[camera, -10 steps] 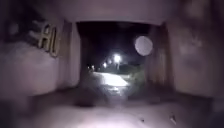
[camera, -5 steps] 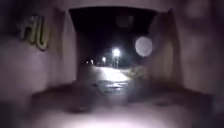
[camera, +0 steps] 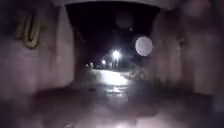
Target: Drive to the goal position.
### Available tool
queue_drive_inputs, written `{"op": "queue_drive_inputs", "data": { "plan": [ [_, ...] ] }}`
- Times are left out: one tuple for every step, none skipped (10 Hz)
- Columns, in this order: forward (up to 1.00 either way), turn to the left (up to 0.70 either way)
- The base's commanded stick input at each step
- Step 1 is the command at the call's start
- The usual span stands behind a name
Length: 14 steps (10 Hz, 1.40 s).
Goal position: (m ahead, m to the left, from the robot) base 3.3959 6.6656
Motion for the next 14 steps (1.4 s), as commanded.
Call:
{"op": "queue_drive_inputs", "data": {
  "plan": [
    [1.0,0.03],
    [1.0,0.05],
    [1.0,0.09],
    [1.0,0.08],
    [1.0,0.06],
    [1.0,0.05],
    [1.0,0.05],
    [1.0,0.1],
    [1.0,0.11],
    [1.0,0.07],
    [1.0,0.06],
    [1.0,0.05],
    [1.0,0.06],
    [1.0,0.1]
  ]
}}
